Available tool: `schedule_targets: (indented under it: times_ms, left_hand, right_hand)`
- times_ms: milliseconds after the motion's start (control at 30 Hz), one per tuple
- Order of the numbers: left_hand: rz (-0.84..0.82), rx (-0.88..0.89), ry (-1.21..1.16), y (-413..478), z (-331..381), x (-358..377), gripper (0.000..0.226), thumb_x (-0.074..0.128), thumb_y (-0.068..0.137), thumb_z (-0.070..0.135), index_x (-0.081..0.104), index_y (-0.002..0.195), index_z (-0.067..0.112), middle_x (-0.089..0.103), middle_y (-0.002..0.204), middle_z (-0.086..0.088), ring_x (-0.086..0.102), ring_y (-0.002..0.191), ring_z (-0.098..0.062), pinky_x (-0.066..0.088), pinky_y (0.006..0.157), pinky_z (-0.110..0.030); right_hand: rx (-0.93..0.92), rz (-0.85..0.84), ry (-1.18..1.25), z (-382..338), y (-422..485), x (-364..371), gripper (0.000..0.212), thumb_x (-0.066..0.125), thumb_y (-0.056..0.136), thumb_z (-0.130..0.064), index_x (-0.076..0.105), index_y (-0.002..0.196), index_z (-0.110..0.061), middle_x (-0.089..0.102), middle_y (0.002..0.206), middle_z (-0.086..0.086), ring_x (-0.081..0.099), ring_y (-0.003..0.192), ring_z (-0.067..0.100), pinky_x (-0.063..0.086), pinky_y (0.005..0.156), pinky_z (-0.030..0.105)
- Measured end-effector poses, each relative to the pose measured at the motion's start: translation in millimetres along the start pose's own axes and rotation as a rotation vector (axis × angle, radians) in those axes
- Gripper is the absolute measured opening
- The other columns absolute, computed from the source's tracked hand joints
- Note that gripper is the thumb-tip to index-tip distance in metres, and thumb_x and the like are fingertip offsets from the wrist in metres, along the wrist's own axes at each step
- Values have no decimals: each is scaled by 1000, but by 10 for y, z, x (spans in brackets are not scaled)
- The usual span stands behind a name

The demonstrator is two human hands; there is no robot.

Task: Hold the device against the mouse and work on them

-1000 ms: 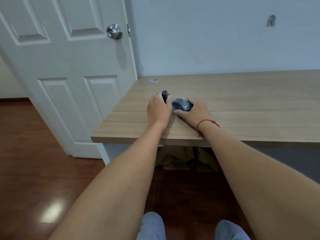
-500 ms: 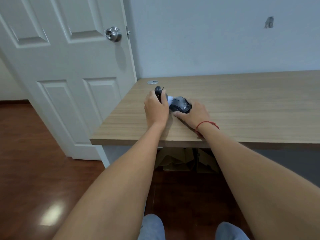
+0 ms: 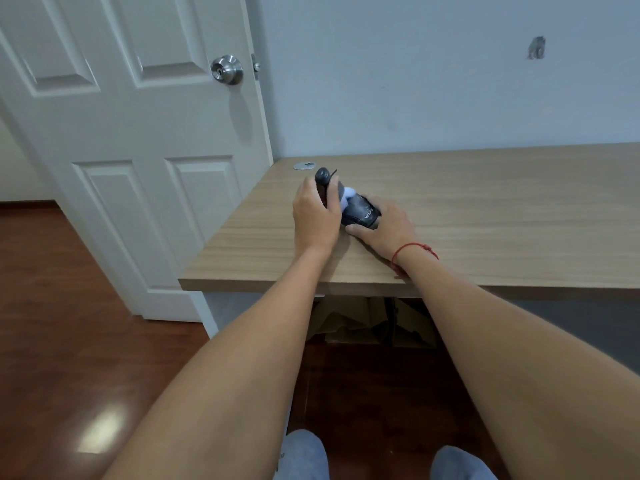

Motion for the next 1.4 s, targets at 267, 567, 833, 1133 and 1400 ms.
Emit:
schedule_targets:
  times_ms: [267,567,833,1133,1400]
  left_hand:
    - [1,-46,97,20,-95,1,27,53,95,27,57,91,1,64,92,-15,58,88,-28,33,69,-22]
    - [-65,-66,158,16,-150,57,27,54,93,26,56,89,-1,63,94,-17,56,88,-30,32,66,-25]
    - [-121,61,36,-16,44,123,26,55,94,26,57,92,0,61,89,-12,53,80,-20,33,68,-19]
    - [-176,80,2,-38,74,161,24,54,94,26,55,84,4,59,83,-10,51,76,-18,37,69,-23]
    - [-150,163,15,-53,129,147,24,52,96,22,55,94,-2,59,90,-14,54,80,-24,41,70,-24]
  right_hand:
    - [-57,-21,75,-27,17,9,57,75,81,-20,55,133,-10,63,124,9,57,114,25,42,94,27]
    - [-51,-12,106,4,54,29,66,79,78,-18,52,137,-9,61,130,10,55,122,26,42,107,35]
    - [9,-12,109,41,32,20,69,77,79,-23,49,141,-11,57,135,10,54,124,26,44,107,39]
    - [137,17,-90,67,11,10,55,70,72,-57,62,113,-21,70,106,1,64,102,24,47,98,43]
    - [130,-29,-116,29,-21,26,47,70,70,-56,66,101,-22,72,98,2,66,96,24,51,94,44]
Point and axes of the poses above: each hand's wrist, its own y-axis towards the middle knuckle, its own x-axis out of the palm, z = x × y, the point moved 7 cm from there along y, towards the middle knuckle
